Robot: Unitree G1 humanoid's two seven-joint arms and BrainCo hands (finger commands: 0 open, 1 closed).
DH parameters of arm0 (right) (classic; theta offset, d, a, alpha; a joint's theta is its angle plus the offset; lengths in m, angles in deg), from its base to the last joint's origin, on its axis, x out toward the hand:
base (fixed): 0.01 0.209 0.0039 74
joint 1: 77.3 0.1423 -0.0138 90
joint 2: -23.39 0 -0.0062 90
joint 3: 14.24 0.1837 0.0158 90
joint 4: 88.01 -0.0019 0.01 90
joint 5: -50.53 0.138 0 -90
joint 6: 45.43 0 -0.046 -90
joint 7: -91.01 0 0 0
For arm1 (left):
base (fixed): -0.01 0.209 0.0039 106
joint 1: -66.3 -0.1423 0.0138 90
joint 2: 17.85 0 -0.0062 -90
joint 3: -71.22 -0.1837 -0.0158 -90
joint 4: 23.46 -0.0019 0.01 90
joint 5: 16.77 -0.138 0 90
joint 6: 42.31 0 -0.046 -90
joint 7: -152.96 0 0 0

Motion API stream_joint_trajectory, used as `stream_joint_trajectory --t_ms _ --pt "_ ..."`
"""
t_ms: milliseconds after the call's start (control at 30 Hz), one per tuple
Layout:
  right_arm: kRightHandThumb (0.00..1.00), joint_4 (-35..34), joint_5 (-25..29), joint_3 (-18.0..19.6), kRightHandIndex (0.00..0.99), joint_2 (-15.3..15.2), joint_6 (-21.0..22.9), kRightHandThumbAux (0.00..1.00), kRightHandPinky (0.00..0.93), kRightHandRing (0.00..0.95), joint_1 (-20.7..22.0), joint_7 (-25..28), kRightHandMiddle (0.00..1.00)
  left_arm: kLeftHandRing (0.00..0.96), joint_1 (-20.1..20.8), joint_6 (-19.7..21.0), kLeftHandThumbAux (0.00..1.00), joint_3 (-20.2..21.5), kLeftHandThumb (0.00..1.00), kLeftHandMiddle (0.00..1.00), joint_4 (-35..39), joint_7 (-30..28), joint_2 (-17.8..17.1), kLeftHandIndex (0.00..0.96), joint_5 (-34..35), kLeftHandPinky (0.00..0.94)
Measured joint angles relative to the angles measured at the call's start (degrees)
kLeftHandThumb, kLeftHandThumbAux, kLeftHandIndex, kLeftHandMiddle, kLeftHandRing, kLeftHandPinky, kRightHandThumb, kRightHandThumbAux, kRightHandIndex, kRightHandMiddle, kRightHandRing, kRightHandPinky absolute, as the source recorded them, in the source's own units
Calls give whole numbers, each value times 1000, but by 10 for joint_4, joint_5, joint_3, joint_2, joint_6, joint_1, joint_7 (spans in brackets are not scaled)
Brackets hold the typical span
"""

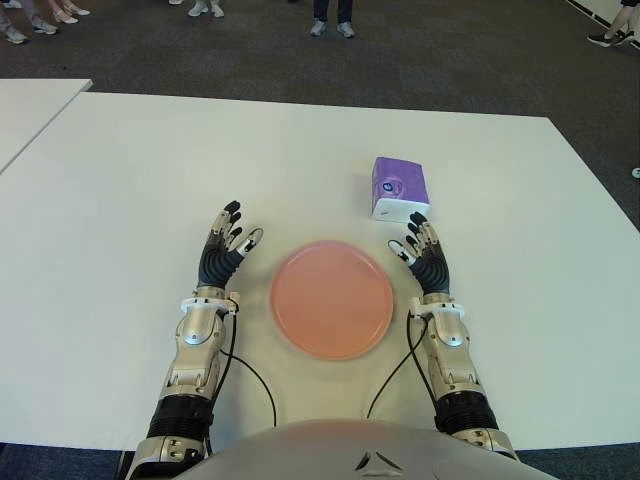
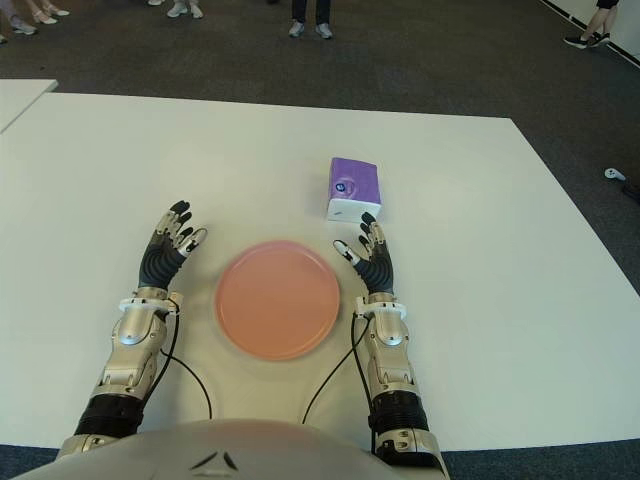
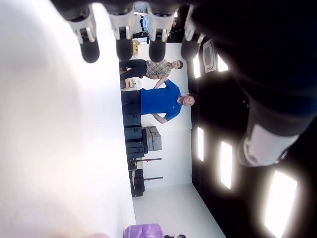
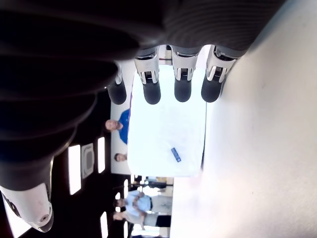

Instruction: Put the tissue paper into the plate.

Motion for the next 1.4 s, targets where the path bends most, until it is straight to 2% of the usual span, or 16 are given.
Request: stream_joint_trajectory --t_ms 567,733,1033,1400 --pt "0 1 1 1 0 -5 1 627 0 0 1 0 0 0 0 -4 579 -2 0 0 0 0 1 0 -7 0" --pt "0 -4 0 1 0 -7 15 627 0 0 1 0 0 0 0 0 582 -2 0 0 0 0 3 0 -7 0" --pt "31 -48 -3 1 0 -10 90 622 0 0 -2 -6 0 0 0 1 587 -2 0 0 0 0 9 0 -10 0" --pt "89 -155 -13 3 0 -9 181 644 0 0 -40 -21 0 0 0 0 584 -3 0 0 0 0 10 0 -10 0"
